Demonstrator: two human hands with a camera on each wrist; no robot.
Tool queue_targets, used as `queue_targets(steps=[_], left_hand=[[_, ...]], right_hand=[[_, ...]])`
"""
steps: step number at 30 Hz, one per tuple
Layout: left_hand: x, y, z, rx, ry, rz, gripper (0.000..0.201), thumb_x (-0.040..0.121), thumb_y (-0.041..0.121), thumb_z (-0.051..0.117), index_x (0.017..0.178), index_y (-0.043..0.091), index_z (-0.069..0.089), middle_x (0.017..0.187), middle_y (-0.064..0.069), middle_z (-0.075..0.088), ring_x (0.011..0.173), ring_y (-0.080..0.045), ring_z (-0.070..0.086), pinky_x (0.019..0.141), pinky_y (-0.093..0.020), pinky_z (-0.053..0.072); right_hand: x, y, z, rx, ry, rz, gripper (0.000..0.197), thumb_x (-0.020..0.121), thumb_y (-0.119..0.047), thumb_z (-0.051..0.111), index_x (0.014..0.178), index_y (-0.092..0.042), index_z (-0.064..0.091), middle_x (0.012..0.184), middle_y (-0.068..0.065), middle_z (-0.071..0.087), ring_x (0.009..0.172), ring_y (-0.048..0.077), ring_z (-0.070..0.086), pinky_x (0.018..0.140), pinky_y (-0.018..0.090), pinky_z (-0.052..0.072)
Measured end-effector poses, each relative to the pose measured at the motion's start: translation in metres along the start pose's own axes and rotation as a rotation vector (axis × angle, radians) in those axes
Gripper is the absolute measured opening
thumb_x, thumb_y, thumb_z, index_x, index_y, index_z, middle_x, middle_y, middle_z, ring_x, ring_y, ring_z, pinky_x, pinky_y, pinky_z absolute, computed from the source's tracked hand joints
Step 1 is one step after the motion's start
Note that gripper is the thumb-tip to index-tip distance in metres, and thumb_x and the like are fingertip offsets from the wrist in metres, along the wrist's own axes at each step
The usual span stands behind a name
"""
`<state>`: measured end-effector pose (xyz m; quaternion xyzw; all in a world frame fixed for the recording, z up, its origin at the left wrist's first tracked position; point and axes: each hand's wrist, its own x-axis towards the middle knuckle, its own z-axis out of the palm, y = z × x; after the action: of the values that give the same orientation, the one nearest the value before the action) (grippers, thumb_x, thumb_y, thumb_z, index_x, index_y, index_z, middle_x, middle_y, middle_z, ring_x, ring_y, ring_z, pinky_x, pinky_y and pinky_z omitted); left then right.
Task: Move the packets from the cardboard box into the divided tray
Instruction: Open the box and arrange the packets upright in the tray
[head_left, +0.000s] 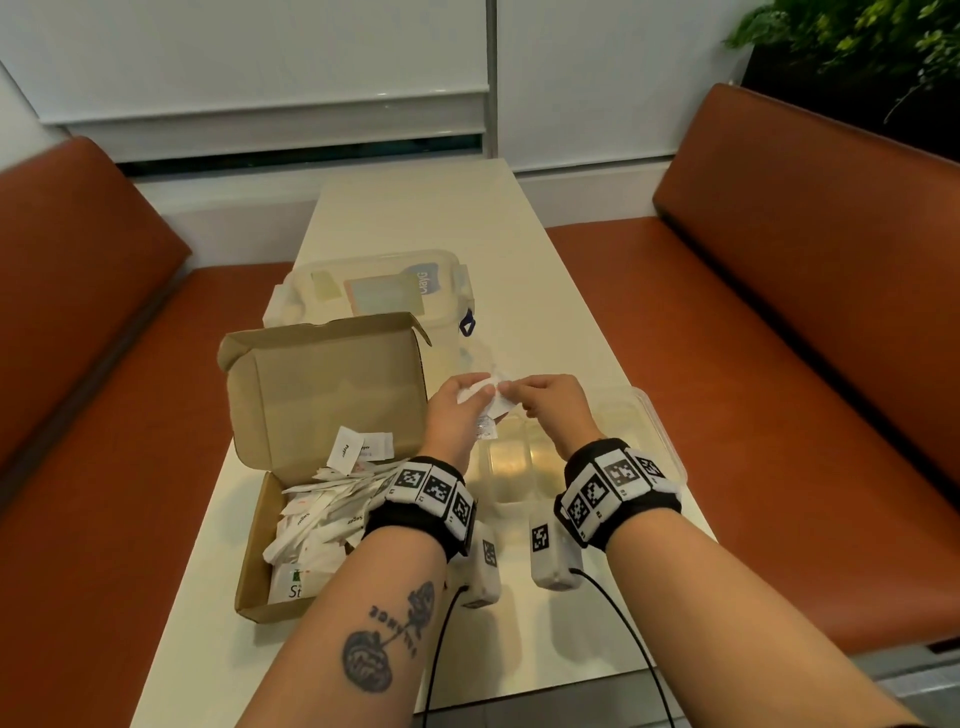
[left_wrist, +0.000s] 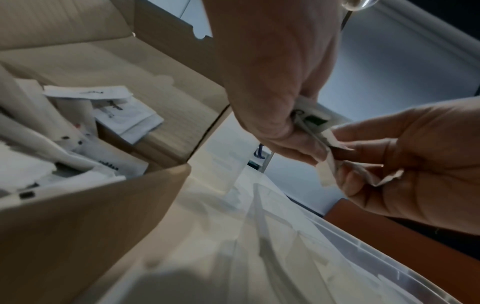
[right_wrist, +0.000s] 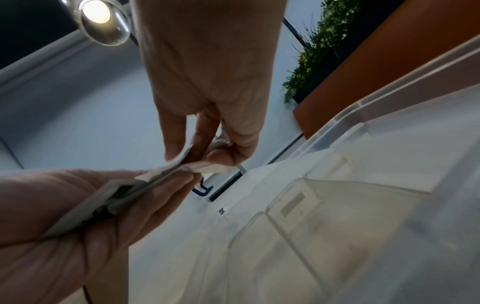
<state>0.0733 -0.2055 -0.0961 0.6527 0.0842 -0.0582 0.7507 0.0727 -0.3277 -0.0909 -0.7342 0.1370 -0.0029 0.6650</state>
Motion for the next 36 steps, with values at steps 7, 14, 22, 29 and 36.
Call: queue_targets(steps=[7,14,22,29,36], left_hand=[[0.003,0.002,-0.007,-0.152,-0.040,-0.001,0.019,0.092,-0.006,0.051,0.107,0.004,0.060,0.114,-0.016,0.059,0.097,-0.025,0.063,0.069,-0.022,0.058],[0.002,0.008,-0.002,-0.184,-0.206,-0.058,0.020,0.091,-0.007,0.050,0.106,-0.003,0.064,0.104,-0.012,0.065,0.087,-0.019,0.066,0.069,-0.018,0.056],[0.005,0.009,-0.002,-0.098,-0.253,-0.035,0.023,0.091,-0.005,0.052,0.105,0.005,0.067,0.103,-0.009,0.067,0.094,-0.023,0.065,0.080,-0.025,0.057],[0.009,0.005,-0.005,-0.096,-0.227,-0.029,0.025,0.090,-0.006,0.052,0.098,0.010,0.070,0.102,-0.008,0.069,0.085,-0.018,0.068,0.086,-0.029,0.054],[0.015,0.002,-0.006,0.006,0.002,0.069,0.026,0.093,-0.001,0.052,0.101,0.017,0.069,0.117,-0.010,0.065,0.109,-0.024,0.060,0.095,-0.033,0.049]], right_hand=[[-0.001,0.004,-0.010,0.204,0.064,0.012,0.016,0.084,0.002,0.059,0.094,-0.002,0.072,0.081,0.009,0.065,0.073,0.016,0.054,0.074,0.023,0.049],[-0.004,0.002,-0.017,0.099,-0.017,-0.001,0.033,0.078,0.013,0.058,0.101,-0.011,0.057,0.071,0.005,0.062,0.057,0.012,0.051,0.044,0.016,0.036],[-0.007,0.002,-0.020,0.052,-0.116,0.020,0.019,0.084,0.007,0.058,0.093,-0.007,0.067,0.084,0.017,0.064,0.075,0.024,0.054,0.073,0.032,0.045],[-0.007,0.002,-0.022,-0.102,-0.232,-0.017,0.016,0.082,-0.004,0.068,0.098,-0.004,0.071,0.081,0.006,0.068,0.068,0.008,0.060,0.068,0.020,0.051],[-0.007,0.007,-0.011,-0.266,-0.149,0.151,0.016,0.075,-0.002,0.076,0.086,0.006,0.068,0.070,0.008,0.060,0.058,0.014,0.058,0.046,0.016,0.052]])
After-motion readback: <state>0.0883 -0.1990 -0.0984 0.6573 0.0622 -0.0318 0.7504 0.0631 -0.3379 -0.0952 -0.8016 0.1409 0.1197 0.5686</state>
